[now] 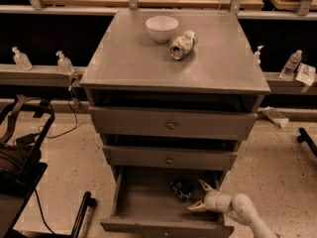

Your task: Pick pepsi can from bottom drawer and place on counter

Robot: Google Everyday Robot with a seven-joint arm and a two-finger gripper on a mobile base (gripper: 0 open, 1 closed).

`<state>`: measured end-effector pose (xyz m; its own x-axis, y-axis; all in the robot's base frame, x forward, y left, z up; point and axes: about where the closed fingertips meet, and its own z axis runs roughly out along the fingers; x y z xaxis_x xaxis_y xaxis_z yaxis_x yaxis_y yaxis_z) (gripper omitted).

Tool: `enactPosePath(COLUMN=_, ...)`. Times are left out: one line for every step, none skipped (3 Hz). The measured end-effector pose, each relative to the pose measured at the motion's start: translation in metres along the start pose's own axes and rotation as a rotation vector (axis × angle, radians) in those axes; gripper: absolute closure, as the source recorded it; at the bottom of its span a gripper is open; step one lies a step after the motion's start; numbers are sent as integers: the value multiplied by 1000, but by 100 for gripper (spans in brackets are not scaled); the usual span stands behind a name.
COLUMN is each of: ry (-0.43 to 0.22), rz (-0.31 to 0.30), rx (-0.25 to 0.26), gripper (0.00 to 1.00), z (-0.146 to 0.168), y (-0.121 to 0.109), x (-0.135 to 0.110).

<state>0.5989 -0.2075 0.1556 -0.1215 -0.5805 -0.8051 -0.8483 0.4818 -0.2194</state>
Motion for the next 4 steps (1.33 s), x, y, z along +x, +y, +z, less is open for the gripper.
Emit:
enactPosePath(ry=22, rz=113, rx=11, gripper=15, z=17, y=5, x=14)
enactPosePath(ry=26, rz=199, rx=-11, gripper=14, z=36, y=9, x=26)
enactPosePath(ry=26, rz=199, rx=-11, gripper=14, z=36, y=9, x=24)
enactPosePath(ry=26, rz=198, rx=-11, gripper=14, z=36, y=10, x=24)
